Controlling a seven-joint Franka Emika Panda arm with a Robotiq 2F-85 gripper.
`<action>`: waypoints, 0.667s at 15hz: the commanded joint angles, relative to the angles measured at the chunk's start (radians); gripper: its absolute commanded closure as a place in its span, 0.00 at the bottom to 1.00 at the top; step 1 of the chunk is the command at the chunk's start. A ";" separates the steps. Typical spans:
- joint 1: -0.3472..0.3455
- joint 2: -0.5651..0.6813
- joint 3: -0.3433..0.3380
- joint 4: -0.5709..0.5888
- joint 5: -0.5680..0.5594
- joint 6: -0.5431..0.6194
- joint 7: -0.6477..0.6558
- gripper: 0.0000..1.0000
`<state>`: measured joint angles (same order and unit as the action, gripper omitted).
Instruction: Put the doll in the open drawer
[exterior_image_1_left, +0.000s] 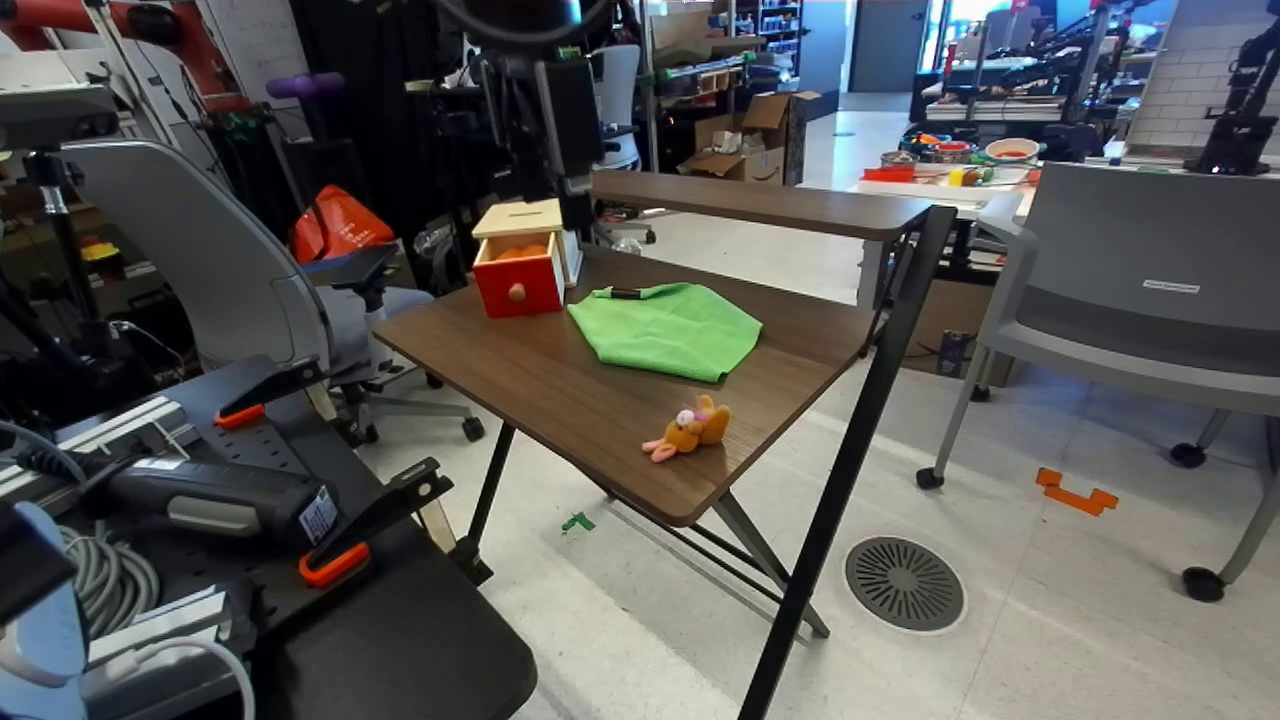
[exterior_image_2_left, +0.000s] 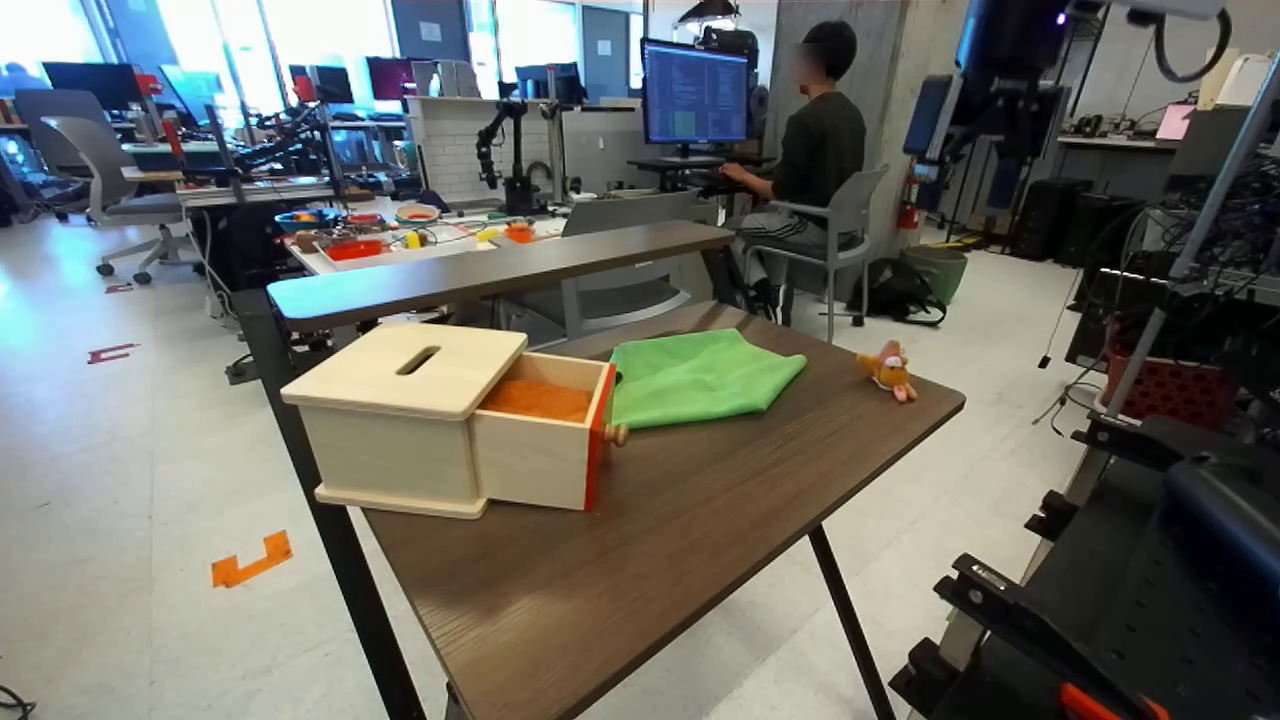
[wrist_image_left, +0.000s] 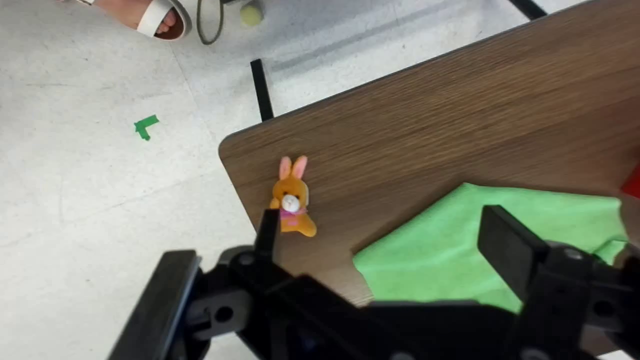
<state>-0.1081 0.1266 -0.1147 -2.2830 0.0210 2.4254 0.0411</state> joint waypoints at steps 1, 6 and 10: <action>-0.013 0.123 -0.037 0.006 -0.046 0.160 0.079 0.00; 0.000 0.325 -0.071 0.064 -0.031 0.304 0.143 0.00; 0.025 0.452 -0.099 0.144 -0.033 0.335 0.199 0.00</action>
<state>-0.1164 0.4870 -0.1783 -2.2182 0.0024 2.7349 0.1890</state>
